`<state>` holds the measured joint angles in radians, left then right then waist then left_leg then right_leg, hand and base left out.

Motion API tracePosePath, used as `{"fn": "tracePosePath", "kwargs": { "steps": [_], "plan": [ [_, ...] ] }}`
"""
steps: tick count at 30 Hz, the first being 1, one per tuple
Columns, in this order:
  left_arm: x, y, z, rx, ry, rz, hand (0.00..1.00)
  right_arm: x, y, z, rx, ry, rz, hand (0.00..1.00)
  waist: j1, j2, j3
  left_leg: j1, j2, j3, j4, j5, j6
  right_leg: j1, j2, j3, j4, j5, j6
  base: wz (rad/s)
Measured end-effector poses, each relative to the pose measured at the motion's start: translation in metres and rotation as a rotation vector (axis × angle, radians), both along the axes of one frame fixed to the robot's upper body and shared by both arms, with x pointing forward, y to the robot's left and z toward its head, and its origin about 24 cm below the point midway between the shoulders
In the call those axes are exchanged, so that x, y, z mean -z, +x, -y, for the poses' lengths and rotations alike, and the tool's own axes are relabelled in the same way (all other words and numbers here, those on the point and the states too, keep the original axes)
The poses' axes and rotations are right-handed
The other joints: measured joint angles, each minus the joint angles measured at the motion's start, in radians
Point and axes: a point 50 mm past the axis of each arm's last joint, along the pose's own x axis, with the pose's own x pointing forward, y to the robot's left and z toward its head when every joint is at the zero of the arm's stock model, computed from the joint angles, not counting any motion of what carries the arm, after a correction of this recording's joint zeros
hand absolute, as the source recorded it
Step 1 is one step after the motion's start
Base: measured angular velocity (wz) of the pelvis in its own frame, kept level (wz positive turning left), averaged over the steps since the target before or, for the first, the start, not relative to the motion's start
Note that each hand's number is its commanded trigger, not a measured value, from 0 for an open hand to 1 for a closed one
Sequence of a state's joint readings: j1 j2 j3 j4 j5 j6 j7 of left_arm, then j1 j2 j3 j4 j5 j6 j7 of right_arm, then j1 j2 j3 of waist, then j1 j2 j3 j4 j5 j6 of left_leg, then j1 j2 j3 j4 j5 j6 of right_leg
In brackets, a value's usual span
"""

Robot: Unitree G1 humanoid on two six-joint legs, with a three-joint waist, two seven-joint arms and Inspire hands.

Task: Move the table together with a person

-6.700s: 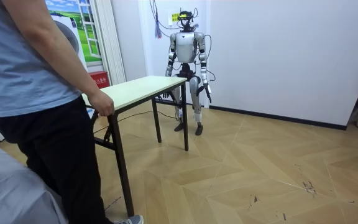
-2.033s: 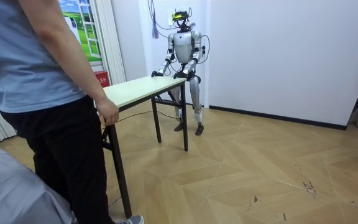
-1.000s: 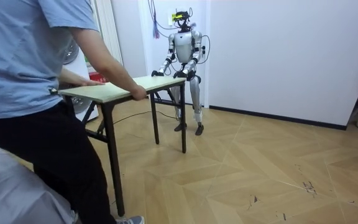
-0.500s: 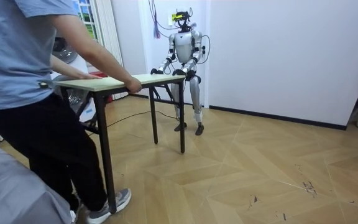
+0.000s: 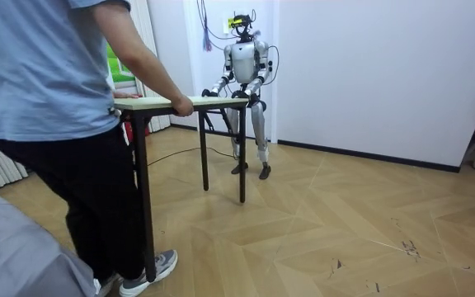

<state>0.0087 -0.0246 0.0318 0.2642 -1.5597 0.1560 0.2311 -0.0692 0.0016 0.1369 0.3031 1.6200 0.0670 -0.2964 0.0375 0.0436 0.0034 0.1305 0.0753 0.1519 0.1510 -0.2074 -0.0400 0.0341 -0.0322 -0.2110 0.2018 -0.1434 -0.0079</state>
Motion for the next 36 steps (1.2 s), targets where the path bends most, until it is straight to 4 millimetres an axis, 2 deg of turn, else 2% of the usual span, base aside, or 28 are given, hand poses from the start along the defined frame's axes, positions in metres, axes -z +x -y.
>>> {"fn": "tracePosePath", "kwargs": {
  "steps": [6, 19, 29, 36],
  "plan": [
    [-0.013, -0.014, 0.007, 0.002, 0.006, 0.055, 1.0, -0.009, -0.012, -0.002, 0.021, 0.035, 0.046, 1.0, -0.001, 0.0, 0.0002, -0.001, 0.001, 0.003, 0.0, 0.0, 0.0, -0.001, 0.001, -0.003, 0.0, 0.0, 0.0, 0.01],
    [-0.014, -0.041, 0.012, 0.002, 0.056, 0.064, 1.0, -0.012, -0.045, -0.004, 0.056, 0.02, 0.069, 1.0, 0.001, 0.003, 0.0023, -0.014, 0.0, 0.002, -0.001, 0.0, 0.0, -0.007, 0.0, -0.011, -0.001, 0.0, 0.001, 0.03],
    [-0.014, -0.045, 0.016, -0.015, 0.072, 0.088, 1.0, -0.013, -0.049, -0.005, 0.065, -0.005, 0.096, 1.0, 0.002, 0.003, 0.0029, -0.039, 0.0, 0.009, 0.0, 0.0, 0.0, -0.037, -0.001, -0.012, 0.004, -0.003, 0.004, -0.01],
    [-0.013, -0.047, 0.017, -0.027, 0.079, 0.094, 1.0, -0.012, -0.05, -0.003, 0.062, -0.013, 0.1, 1.0, 0.0, -0.01, 0.0047, -0.047, 0.0, 0.009, 0.0, 0.0, 0.0, -0.045, -0.001, -0.011, 0.005, -0.003, 0.005, 0.0]
  ]
}}
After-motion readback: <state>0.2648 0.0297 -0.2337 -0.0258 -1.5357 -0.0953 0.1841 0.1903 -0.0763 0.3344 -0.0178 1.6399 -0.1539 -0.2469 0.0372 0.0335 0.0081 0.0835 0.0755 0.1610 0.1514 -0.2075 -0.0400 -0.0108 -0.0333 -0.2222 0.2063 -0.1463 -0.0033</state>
